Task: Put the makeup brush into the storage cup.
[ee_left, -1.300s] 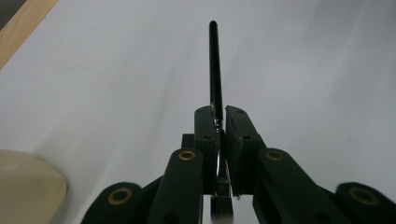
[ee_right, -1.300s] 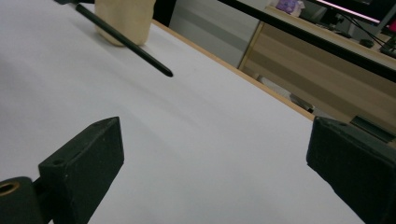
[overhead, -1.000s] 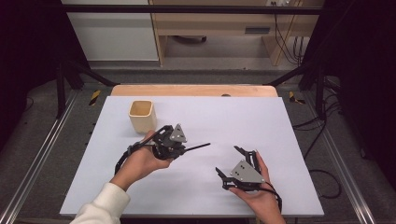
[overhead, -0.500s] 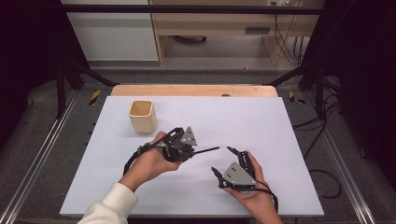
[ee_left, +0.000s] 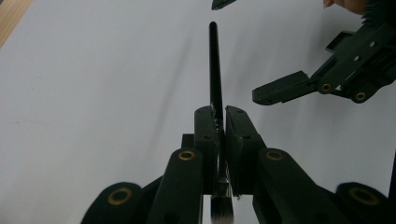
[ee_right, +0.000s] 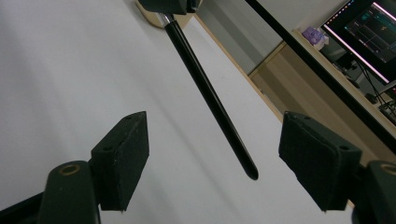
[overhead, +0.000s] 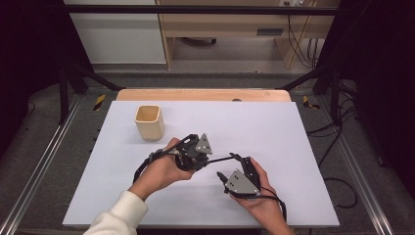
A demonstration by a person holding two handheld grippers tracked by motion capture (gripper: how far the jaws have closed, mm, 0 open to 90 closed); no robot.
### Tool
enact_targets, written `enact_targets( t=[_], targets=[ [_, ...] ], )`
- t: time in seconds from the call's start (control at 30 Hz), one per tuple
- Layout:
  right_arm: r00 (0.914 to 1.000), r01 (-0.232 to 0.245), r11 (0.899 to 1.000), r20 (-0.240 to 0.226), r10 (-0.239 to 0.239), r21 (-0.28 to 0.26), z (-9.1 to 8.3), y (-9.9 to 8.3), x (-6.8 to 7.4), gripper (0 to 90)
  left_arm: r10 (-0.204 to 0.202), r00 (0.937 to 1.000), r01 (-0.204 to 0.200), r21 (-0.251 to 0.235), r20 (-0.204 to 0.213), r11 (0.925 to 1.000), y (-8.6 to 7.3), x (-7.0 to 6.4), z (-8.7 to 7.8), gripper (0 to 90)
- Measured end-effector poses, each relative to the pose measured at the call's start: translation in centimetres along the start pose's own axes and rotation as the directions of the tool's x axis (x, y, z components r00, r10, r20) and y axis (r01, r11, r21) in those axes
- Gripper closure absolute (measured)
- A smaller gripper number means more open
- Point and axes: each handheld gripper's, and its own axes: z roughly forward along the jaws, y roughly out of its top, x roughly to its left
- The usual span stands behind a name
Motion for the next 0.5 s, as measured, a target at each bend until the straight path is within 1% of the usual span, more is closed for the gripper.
enact_targets(
  t=[0.13, 0.2, 0.5],
  targets=[
    [1.0, 0.001, 1.0, -0.002, -0.001, 0.0, 0.4, 0.2, 0.1, 26.0, 0.004, 1.0, -0.004, 0.004, 0.002, 1.0, -0.1, 0.1, -0.1, 83.8],
    [0.9999, 0.008, 1.0, -0.006, -0.008, 0.0, 0.8, 0.2, 0.3, 26.6, -0.001, 1.0, 0.001, -0.001, 0.003, 1.0, -0.2, 0.1, -0.1, 83.8],
    [0.9997, 0.021, 1.0, -0.009, -0.021, -0.001, 1.3, 0.4, 0.4, 28.9, 0.008, 0.9999, -0.008, 0.008, 0.009, 0.9999, -0.5, 0.1, -0.3, 83.8]
  ],
)
